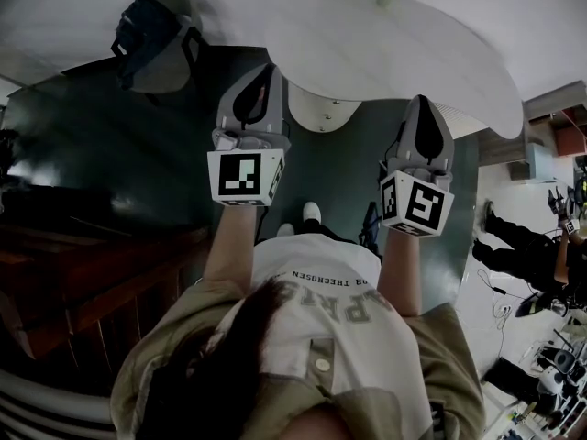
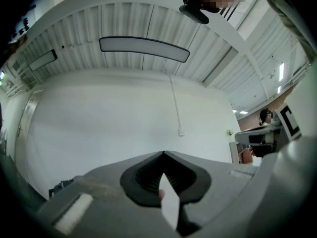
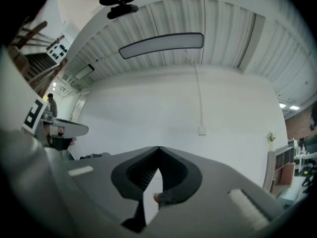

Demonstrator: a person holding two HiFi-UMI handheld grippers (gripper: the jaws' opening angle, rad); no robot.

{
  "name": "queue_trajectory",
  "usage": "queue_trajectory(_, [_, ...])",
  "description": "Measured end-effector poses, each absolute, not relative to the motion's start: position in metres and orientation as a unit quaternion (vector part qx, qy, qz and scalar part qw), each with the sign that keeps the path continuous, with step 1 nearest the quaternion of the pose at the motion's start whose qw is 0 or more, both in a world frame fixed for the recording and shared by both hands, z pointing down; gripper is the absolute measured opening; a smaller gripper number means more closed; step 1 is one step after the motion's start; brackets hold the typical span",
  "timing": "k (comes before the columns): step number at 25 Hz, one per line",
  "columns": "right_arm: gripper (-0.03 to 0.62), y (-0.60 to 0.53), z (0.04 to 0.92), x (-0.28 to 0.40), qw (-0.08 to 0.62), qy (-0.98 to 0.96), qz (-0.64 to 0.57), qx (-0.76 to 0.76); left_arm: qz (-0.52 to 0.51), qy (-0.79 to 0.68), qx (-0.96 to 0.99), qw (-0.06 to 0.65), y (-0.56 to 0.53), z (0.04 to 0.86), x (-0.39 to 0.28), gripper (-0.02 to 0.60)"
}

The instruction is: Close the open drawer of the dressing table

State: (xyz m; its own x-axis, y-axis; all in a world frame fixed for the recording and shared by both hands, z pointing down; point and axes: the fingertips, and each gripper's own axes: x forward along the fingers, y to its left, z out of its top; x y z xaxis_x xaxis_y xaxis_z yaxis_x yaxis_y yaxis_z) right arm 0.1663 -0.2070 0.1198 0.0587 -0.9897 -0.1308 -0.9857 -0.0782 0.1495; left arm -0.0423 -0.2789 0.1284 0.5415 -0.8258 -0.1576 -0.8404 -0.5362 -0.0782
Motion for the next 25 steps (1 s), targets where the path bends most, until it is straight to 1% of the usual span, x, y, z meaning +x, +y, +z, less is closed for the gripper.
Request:
queue_trajectory(4, [0.003, -0.208, 0.126, 0.162, 0.039, -0.681, -0.108, 0.724, 0.051, 0.473, -0.876, 0.072, -0.278, 0.129, -0.042, 0.008])
queue_trajectory(25, [0.003, -0.202, 0.115, 0.166, 0.031, -0.689, -0.123, 0.714, 0.041, 0.474, -0.875, 0.091, -0.273, 0.123, -0.038, 0.009])
